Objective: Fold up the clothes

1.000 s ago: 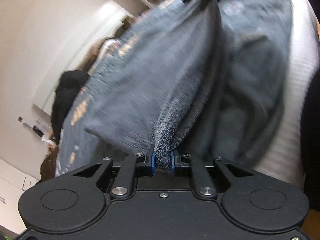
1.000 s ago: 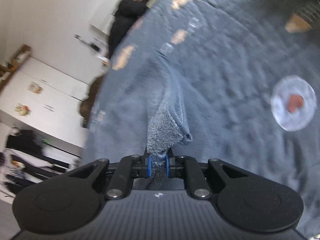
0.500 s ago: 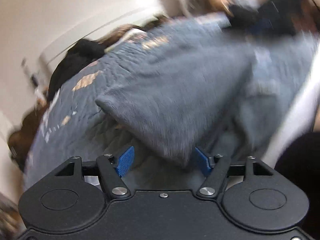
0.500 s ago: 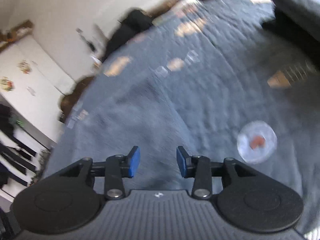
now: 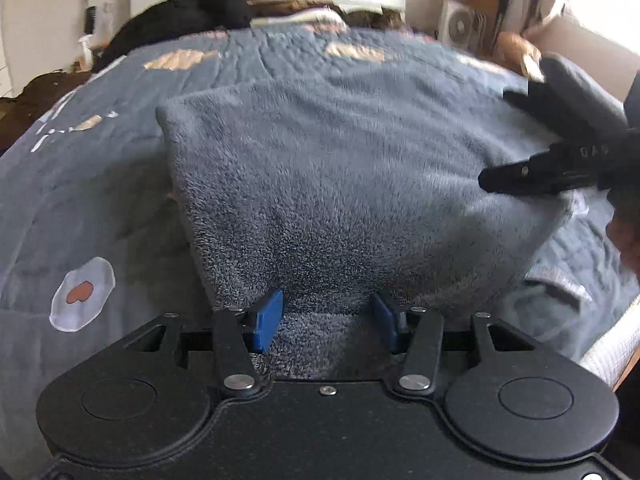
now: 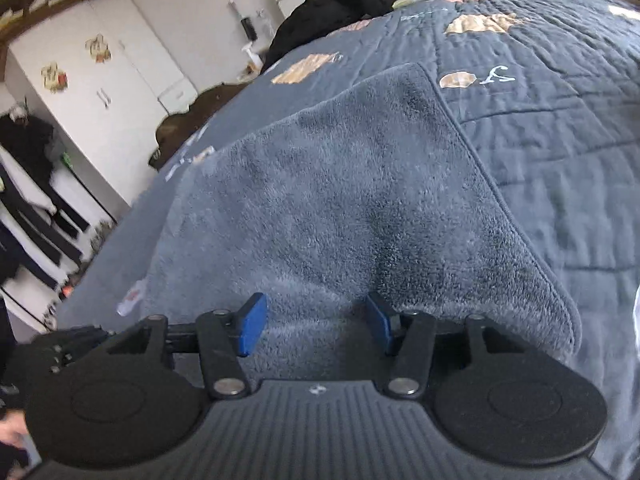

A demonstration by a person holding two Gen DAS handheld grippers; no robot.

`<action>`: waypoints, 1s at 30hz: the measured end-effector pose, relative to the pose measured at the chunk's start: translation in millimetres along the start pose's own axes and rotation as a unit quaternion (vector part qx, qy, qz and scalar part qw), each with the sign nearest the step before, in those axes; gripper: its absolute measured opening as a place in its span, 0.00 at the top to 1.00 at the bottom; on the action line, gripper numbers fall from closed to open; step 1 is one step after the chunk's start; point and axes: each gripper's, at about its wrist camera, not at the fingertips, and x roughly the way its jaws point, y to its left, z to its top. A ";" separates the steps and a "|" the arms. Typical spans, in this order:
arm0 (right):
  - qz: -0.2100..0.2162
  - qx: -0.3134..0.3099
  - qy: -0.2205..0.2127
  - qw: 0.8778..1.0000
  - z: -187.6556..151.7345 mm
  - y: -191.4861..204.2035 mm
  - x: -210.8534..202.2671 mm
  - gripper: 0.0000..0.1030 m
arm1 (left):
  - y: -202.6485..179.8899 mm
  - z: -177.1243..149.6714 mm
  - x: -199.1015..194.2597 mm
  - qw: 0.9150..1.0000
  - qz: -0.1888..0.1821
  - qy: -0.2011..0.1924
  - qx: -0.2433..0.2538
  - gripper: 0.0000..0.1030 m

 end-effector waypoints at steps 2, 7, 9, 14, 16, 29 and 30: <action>0.006 0.006 -0.006 1.000 4.7 2.3 -6.2 0.47 | 6.9 1.9 -15.0 0.999 -0.005 -0.023 -0.044 0.52; 0.018 0.006 -0.031 0.999 9.0 9.0 -24.3 0.41 | 43.6 -22.4 -55.4 0.975 -0.059 -0.061 -0.207 0.38; 0.022 0.002 -0.042 0.999 10.5 10.3 -27.0 0.39 | 63.0 -39.7 -57.9 0.957 -0.074 -0.056 -0.275 0.37; 0.034 0.022 -0.043 0.998 11.3 5.0 -24.5 0.39 | 102.2 -72.4 -47.9 0.909 -0.100 -0.064 -0.400 0.37; 0.031 0.018 -0.041 0.998 10.3 4.9 -23.2 0.39 | 111.0 -75.5 -33.0 0.896 -0.113 -0.054 -0.427 0.37; 0.062 0.030 -0.038 0.997 14.2 9.2 -20.3 0.36 | 103.6 -80.2 8.1 0.878 -0.204 -0.021 -0.432 0.27; 0.063 0.027 -0.036 0.997 13.9 10.7 -19.1 0.36 | 101.4 -80.0 10.5 0.876 -0.205 -0.025 -0.436 0.27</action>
